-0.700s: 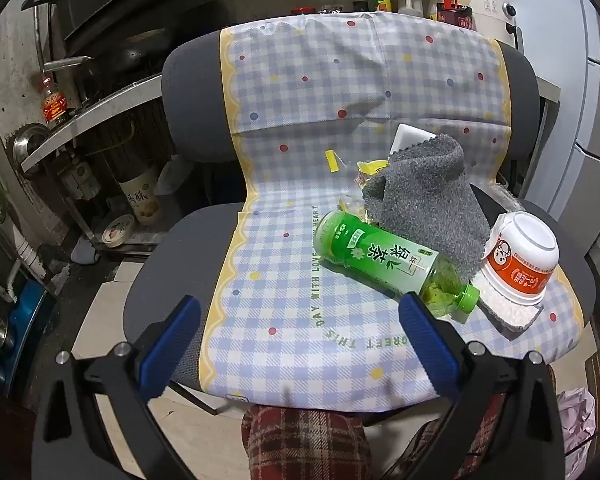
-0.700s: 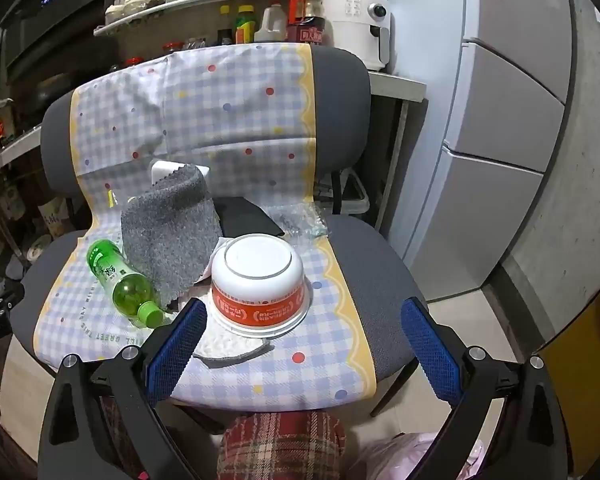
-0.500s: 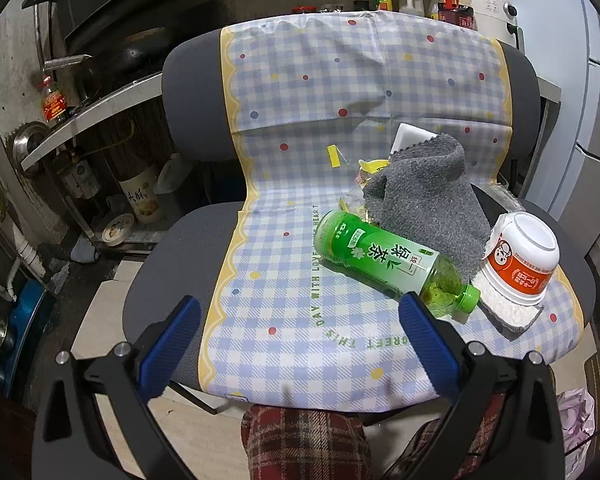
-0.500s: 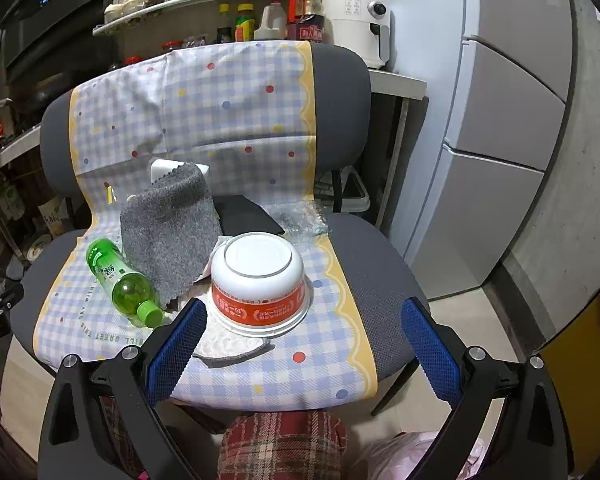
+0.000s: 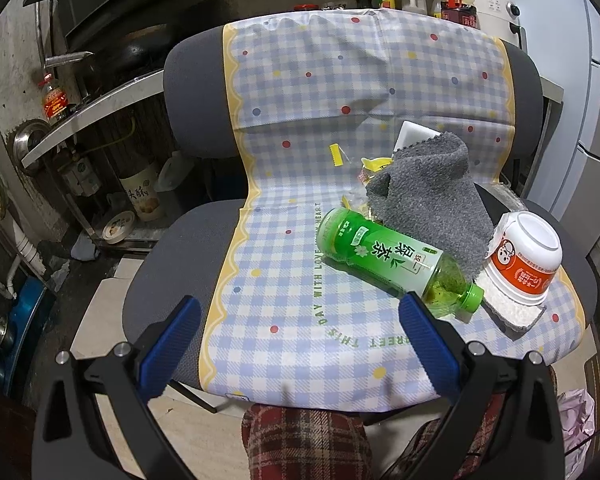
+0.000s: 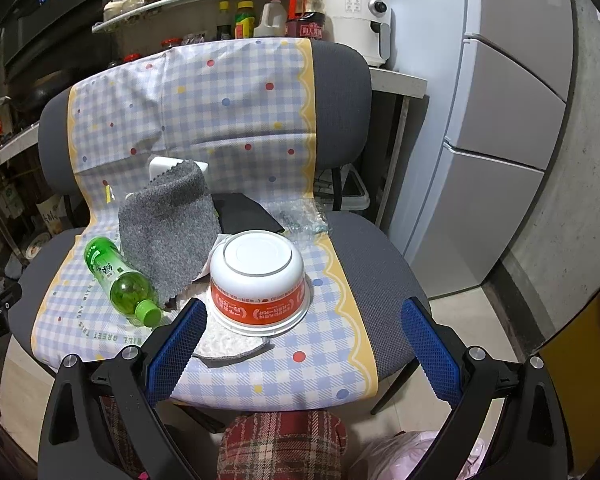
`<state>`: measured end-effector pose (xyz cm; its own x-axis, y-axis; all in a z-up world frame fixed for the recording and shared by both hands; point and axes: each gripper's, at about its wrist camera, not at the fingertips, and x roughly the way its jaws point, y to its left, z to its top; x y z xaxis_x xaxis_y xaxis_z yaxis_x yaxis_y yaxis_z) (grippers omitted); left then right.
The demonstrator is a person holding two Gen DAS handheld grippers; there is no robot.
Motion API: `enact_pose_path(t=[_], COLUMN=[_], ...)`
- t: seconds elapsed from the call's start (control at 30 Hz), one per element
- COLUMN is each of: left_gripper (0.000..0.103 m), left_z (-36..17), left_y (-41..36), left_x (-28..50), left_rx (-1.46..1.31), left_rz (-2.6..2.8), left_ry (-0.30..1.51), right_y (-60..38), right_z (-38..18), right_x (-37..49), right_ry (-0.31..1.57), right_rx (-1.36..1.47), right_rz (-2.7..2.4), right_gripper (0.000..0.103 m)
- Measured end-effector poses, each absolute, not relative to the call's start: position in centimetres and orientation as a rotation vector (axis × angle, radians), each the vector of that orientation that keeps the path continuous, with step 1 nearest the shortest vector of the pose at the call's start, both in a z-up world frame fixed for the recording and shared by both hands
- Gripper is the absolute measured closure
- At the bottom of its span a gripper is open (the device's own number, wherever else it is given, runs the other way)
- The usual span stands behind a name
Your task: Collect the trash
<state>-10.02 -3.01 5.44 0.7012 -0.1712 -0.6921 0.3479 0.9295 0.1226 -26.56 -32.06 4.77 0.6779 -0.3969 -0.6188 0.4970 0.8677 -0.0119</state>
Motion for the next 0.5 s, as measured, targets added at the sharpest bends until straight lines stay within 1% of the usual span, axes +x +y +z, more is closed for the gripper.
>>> enact_pose_path(t=[0.5], left_gripper=[0.007], left_z=[4.84], left_y=[-3.22], left_x=[-9.80], left_rx=[0.256], left_rz=[-0.288], left_ry=[0.748], right_y=[-32.26], right_z=[4.45], right_x=[-26.26], right_ry=[0.663], right_rx=[0.165], right_rz=[-0.505], right_gripper=[0.007])
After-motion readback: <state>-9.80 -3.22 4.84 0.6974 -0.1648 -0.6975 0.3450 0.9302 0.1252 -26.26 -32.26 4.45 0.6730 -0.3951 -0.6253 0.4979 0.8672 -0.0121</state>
